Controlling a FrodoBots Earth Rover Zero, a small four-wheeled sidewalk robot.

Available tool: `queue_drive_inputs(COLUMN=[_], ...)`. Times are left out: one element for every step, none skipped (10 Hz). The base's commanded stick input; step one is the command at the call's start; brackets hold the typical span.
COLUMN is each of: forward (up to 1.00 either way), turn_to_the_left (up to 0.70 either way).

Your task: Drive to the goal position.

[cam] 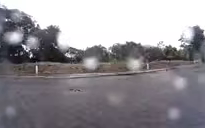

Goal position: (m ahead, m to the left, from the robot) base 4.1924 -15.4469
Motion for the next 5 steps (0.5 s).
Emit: queue_drive_inputs(forward=[0.85,0.85,0.85,0.85,0.85], turn_to_the_left=[-0.27,-0.27,-0.27,-0.27,-0.27])
